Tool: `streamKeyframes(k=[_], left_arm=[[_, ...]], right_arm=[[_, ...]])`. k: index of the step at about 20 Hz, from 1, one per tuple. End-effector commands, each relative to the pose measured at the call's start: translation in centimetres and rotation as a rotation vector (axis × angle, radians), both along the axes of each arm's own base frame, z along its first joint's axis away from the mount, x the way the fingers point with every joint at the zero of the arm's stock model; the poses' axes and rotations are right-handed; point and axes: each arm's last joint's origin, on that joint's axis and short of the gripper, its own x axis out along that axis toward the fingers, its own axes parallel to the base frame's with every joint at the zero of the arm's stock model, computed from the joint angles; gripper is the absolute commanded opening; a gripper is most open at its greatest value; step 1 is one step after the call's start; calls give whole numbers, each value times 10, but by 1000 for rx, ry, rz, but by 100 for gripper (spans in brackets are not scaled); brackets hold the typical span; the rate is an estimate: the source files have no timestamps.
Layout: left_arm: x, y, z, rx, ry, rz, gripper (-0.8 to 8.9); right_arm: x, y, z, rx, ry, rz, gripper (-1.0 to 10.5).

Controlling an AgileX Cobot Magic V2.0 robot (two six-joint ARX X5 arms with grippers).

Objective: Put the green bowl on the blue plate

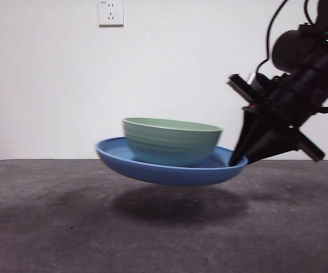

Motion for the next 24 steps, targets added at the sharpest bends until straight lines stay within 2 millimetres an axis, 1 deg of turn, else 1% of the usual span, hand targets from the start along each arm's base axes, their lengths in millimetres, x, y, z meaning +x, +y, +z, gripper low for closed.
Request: streamKeyframes(k=[1, 4, 6, 9, 14, 17, 18, 20, 21, 23, 24], left_arm=[[1, -1, 2, -9, -6, -6, 594], [1, -1, 2, -9, -6, -6, 594], [1, -1, 2, -9, -6, -6, 594], [1, -1, 2, -9, -6, -6, 594], [1, -1, 2, -8, -6, -6, 594], [1, -1, 2, -6, -9, -8, 594], [1, -1, 2, -6, -9, -9, 594], [1, -1, 2, -6, -9, -8, 594], [1, -1, 2, -6, -9, -9, 594], [1, -1, 2, -5, -8, -8, 594], [1, -1, 2, -4, -6, -8, 594]], right_arm=[[7, 17, -5, 22, 39, -7, 8], [12, 34, -15, 9, 61, 19, 8], [17, 41, -20, 2, 71, 25, 8], [22, 43, -26, -21, 84, 11, 8], [22, 42, -37, -86, 110, -11, 9], [23, 42, -36, -84, 106, -10, 11], [23, 42, -36, -81, 105, -8, 43], [23, 42, -33, -80, 90, -1, 193], [23, 42, -30, -79, 74, 5, 228], [23, 39, -18, -78, 35, 0, 228], [22, 35, -8, -97, 14, -20, 228]])
